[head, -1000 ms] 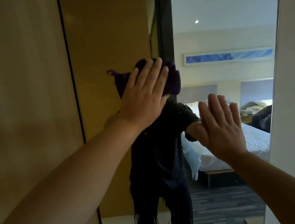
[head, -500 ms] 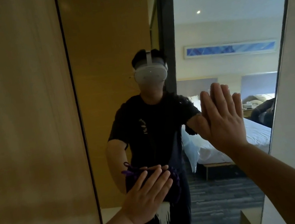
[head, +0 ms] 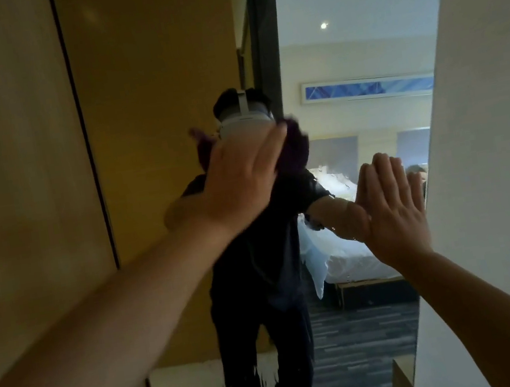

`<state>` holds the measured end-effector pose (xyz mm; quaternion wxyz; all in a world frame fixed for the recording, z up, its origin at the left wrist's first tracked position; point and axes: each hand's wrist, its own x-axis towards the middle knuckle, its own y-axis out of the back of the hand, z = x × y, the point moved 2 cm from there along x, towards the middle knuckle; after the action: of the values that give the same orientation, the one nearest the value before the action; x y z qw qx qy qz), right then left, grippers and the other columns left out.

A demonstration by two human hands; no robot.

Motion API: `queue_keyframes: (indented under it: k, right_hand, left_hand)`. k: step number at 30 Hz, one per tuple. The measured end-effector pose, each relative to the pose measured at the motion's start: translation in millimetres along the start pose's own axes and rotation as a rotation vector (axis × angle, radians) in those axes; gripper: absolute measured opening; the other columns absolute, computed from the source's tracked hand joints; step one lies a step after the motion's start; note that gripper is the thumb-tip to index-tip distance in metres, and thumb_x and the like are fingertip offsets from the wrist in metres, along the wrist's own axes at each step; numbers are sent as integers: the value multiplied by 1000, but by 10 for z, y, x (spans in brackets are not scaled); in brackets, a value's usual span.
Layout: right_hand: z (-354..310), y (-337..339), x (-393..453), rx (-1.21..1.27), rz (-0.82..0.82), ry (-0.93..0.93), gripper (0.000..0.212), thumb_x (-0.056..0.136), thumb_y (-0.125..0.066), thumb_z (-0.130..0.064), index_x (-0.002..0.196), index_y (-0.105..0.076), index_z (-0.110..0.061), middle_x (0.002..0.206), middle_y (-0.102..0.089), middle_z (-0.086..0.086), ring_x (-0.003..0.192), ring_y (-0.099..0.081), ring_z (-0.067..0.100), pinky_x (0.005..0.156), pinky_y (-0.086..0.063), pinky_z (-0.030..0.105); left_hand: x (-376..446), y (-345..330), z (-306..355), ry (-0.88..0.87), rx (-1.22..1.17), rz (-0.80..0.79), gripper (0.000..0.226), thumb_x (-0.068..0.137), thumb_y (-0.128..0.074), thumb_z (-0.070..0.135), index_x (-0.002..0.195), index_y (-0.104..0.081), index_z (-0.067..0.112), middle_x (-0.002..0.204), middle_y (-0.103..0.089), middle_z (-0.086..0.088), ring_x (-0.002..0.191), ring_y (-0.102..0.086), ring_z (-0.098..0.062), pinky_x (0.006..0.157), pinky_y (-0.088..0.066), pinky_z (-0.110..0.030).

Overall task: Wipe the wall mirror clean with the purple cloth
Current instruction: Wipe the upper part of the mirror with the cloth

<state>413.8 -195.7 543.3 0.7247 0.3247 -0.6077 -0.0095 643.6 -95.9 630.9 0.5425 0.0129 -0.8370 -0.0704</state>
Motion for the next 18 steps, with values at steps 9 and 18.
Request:
queue_keyframes:
  k: [9,18]
  right_hand:
    - [57,-128,5,61,87,27,73,99,-28,-54,155,-15,-9,163,-2,11,151,12,23,122,9,47]
    - [68,-213,7,88,165,54,67,102,-27,-49,156,-12,-11,163,-5,12,152,-2,32,121,-6,58]
  left_hand:
    - [657,-292,17,38,238,-178,59,102,-43,39,153,-35,10,161,-29,-13,148,-28,-31,120,-22,-49]
    - [-1249,-522,980,-152,184,-349,70,96,-55,38,154,-29,10,162,-26,-14,150,-21,-32,119,-23,-52]
